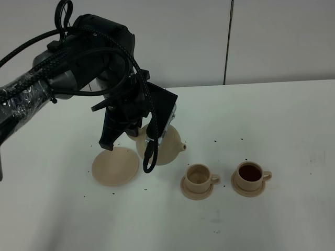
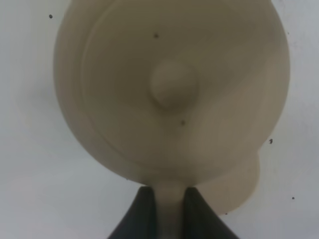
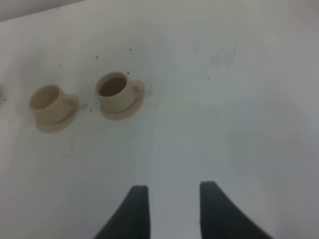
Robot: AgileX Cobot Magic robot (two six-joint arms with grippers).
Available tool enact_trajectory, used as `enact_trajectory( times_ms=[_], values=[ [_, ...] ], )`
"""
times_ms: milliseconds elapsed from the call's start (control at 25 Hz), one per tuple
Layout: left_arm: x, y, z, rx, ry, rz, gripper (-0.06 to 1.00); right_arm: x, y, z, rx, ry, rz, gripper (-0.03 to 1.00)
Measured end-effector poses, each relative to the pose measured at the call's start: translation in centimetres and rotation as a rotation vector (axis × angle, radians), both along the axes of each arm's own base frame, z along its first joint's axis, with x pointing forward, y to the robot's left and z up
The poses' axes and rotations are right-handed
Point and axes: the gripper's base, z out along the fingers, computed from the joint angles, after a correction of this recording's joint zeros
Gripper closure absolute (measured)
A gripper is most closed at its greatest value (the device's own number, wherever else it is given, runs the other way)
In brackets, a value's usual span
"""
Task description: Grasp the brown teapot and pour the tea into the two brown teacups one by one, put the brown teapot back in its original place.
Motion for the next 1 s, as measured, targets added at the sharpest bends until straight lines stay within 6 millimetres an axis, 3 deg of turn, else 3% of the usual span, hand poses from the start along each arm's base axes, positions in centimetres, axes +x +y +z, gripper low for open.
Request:
enact_trajectory(
  times_ms=[1000],
  values=[
    [0.01, 0.01, 0.0, -0.001, -0.001, 0.009, 0.78, 0.0, 0.0, 0.0, 0.0, 0.0, 0.0, 0.72]
  ],
)
